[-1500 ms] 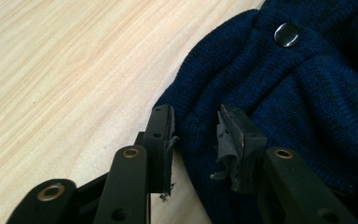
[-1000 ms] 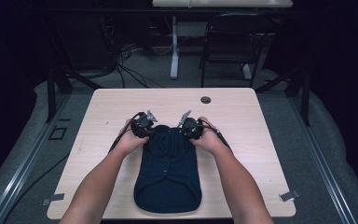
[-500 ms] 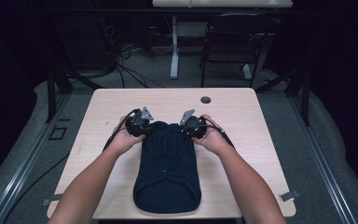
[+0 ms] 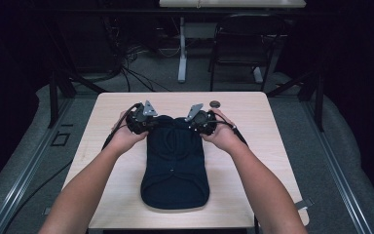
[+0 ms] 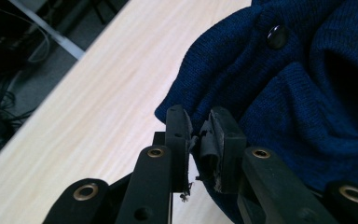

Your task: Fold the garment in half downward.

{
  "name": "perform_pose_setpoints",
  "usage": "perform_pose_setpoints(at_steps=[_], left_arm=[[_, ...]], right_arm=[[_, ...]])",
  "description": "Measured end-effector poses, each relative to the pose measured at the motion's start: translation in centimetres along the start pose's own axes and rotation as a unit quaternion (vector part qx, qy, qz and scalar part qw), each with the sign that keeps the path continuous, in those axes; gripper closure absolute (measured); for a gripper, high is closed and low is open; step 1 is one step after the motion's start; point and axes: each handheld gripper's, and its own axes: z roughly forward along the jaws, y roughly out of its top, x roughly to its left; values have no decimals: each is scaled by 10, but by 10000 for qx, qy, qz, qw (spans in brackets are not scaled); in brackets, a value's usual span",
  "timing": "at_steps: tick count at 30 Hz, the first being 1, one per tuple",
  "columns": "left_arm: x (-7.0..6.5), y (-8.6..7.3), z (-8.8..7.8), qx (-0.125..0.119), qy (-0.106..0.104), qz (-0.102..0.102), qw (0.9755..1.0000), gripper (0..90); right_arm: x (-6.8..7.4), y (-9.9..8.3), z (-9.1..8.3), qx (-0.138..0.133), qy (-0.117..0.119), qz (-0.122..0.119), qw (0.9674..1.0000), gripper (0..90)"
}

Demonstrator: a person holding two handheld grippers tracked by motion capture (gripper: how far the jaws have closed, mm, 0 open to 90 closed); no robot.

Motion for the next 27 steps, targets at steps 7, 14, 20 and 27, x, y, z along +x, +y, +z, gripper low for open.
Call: perform_pose_setpoints(at_steps=[7,14,20,27], left_arm=[[7,15,-19,-69,308,157,9994,788],[15,27,-34,-247,566,252,9978,788],[18,40,-47,-455,1012,363,9932,789],[14,50,-54,-551,1372,471,9879,789]], right_arm=[[-10,17,-18,-89,-255,-104,9996,795],[-20,29,-33,-200,-498,-168,9984,795],[-29,41,-46,-406,-804,-152,9958,795],[-34,46,-55,-582,-1205,-56,9910,794]])
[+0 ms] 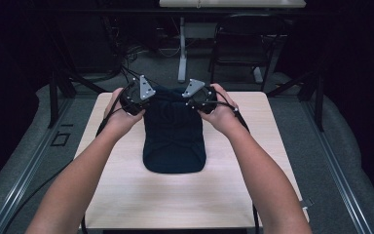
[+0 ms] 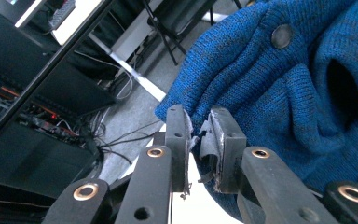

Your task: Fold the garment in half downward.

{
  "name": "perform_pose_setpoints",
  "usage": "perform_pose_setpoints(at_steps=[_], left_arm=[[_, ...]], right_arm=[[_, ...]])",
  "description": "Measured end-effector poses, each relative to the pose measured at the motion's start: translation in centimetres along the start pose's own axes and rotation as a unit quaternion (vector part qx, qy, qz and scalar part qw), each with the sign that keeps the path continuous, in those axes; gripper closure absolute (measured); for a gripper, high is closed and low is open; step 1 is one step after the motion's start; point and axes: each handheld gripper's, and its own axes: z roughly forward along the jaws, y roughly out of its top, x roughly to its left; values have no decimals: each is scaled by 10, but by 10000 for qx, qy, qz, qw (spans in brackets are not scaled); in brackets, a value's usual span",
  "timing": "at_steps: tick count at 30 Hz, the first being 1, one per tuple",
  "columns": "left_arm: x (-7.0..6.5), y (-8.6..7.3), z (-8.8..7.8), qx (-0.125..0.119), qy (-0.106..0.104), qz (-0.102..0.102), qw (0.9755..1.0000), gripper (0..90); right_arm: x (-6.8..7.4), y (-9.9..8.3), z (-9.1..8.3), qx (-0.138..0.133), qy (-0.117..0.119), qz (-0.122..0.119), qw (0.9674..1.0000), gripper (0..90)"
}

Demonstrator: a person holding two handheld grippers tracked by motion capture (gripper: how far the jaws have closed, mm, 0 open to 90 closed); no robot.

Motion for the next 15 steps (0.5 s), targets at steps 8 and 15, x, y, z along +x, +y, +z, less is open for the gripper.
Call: perform_pose_setpoints(at_steps=[8,15], left_arm=[[-12,-6,9,135,-100,141,9998,789],[-9,-4,10,124,-138,62,9998,789]], right_arm=[[10,-11,7,161,87,-54,9998,794],[7,-11,8,189,111,-20,9998,794]])
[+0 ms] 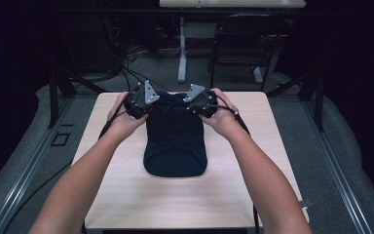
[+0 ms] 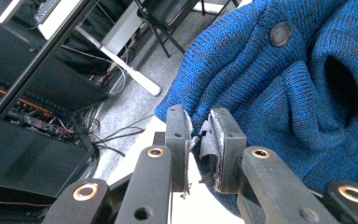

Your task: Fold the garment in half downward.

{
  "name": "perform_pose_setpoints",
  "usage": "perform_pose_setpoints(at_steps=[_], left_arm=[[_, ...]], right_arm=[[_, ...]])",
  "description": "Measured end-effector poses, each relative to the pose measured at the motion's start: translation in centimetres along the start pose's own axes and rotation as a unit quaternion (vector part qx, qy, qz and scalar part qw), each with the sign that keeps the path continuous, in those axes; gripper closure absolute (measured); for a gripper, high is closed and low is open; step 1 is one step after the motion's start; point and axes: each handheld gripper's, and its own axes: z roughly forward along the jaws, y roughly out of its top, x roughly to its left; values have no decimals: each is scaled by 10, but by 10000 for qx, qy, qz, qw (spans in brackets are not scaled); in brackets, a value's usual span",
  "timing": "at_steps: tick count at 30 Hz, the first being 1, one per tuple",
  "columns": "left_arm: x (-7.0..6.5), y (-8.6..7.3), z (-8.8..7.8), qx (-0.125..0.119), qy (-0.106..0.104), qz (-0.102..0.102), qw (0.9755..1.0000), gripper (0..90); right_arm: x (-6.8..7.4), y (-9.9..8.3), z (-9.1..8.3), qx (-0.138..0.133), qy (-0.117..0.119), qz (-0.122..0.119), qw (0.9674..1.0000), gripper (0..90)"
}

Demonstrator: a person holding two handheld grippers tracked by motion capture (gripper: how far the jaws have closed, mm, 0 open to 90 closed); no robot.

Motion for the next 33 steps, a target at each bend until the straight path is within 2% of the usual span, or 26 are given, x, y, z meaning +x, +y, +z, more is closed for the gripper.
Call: perform_pose_setpoints(at_steps=[8,11,12,15,16,18,19,21,24,26,28,29,30,33], left_arm=[[1,0,-3,-53,-37,-15,10000,789],[0,-2,-8,-105,-34,-40,9999,789],[1,-1,-9,-123,1,0,9999,789],[7,3,-14,-219,172,-66,9996,789],[10,8,-19,-361,381,-80,9986,790],[10,9,-21,-408,449,-74,9981,790],[10,9,-21,-435,447,-81,9980,790],[5,6,-20,-337,347,-1,9988,789],[-4,-3,-18,-279,189,-3,9994,788],[-11,-10,-17,-263,79,-41,9996,788],[-21,-18,-16,-212,-20,21,9998,788],[-21,-18,-16,-212,-20,21,9998,788],[-24,-20,-15,-170,-59,103,9998,788],[-29,-24,-15,-158,-101,102,9998,788]], right_arm=[[0,0,-1,-32,9,48,10000,793],[2,-1,-5,-130,-15,9,9999,792],[2,-1,-5,-130,-15,9,9999,792],[-1,4,-7,-170,-120,-59,9998,792],[-5,10,-10,-308,-279,22,9991,792],[-8,13,-14,-415,-433,42,9982,790],[-8,13,-14,-415,-433,42,9982,790],[-3,10,-12,-338,-344,-16,9988,788],[3,6,-10,-280,-255,-68,9993,786],[11,-1,-8,-253,-160,-91,9995,785],[17,-5,-8,-185,-90,-164,9997,785],[20,-8,-7,-174,-57,-176,9997,785],[23,-10,-5,-168,-30,-214,9996,784],[28,-14,-5,-128,23,-205,9997,784]])
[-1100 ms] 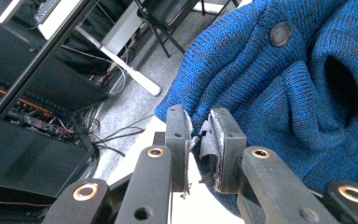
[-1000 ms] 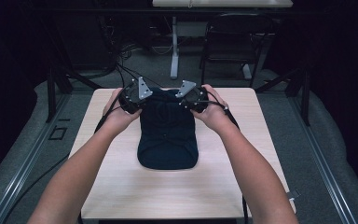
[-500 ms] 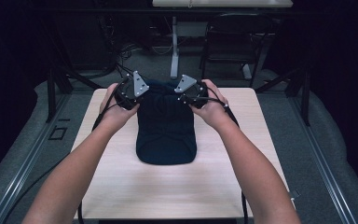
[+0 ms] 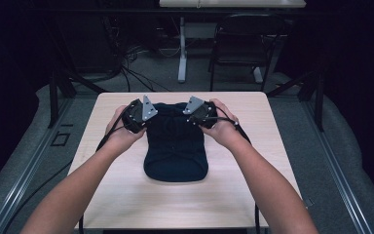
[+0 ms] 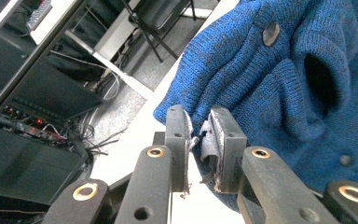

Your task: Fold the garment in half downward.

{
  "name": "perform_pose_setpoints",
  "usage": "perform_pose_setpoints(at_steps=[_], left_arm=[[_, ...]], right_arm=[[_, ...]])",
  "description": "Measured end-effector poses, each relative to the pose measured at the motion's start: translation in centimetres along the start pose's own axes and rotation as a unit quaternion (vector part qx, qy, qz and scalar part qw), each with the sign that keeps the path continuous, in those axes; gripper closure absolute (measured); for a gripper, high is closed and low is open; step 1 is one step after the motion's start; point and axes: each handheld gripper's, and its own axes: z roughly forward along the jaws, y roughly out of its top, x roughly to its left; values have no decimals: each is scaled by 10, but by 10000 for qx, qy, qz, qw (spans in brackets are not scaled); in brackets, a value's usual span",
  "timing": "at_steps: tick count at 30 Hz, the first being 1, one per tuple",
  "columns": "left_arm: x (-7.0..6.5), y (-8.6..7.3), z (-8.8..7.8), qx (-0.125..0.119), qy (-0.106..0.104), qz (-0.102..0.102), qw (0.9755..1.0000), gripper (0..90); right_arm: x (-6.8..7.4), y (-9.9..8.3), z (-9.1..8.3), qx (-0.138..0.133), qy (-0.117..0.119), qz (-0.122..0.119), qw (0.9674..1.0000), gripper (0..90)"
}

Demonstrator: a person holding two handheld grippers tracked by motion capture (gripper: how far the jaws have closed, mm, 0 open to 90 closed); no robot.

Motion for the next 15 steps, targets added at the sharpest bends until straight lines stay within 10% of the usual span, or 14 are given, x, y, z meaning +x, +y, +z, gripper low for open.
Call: perform_pose_setpoints(at_steps=[15], left_arm=[[-10,-9,-6,17,-144,-10,9999,787]], right_arm=[[12,-4,-7,-4,180,-84,9998,781]])
